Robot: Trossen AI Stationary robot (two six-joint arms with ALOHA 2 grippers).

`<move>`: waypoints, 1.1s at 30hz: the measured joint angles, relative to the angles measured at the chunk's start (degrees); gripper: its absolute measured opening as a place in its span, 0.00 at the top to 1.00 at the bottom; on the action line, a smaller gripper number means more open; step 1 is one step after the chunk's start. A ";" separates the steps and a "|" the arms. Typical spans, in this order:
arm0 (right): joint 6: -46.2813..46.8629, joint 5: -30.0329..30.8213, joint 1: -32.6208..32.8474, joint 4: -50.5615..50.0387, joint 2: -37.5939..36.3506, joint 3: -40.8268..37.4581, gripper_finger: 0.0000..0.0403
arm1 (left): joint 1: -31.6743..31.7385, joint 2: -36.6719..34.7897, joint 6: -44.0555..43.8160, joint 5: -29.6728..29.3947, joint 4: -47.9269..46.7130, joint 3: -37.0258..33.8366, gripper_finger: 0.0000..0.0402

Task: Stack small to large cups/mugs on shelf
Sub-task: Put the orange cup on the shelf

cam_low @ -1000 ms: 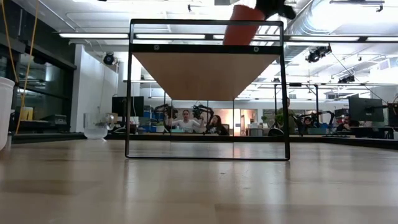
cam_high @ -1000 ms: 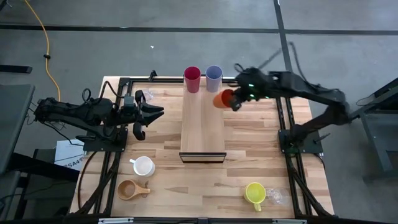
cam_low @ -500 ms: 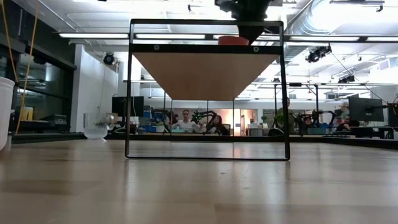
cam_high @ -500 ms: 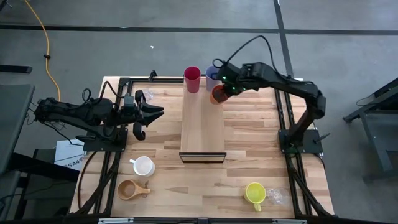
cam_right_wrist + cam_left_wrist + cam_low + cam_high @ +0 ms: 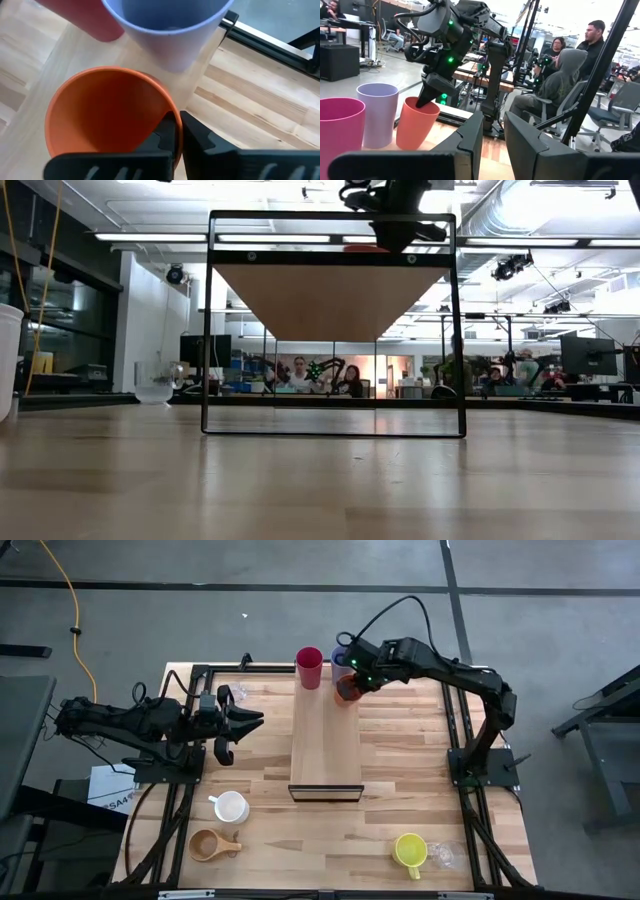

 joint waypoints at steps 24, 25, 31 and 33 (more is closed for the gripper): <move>0.18 0.82 -0.14 2.38 0.00 -0.04 0.73 | 0.00 0.00 0.00 -0.01 0.00 0.00 0.83; 0.15 1.16 -0.16 2.38 0.00 -0.04 0.73 | 0.00 0.00 0.00 -0.01 0.00 0.00 0.83; 0.37 1.11 -0.75 2.38 -0.02 -0.04 0.73 | 0.00 0.00 0.00 0.01 0.02 0.00 0.83; 0.38 1.10 -0.88 2.38 -0.02 -0.04 0.73 | 0.00 0.00 0.00 -0.01 0.02 0.00 0.83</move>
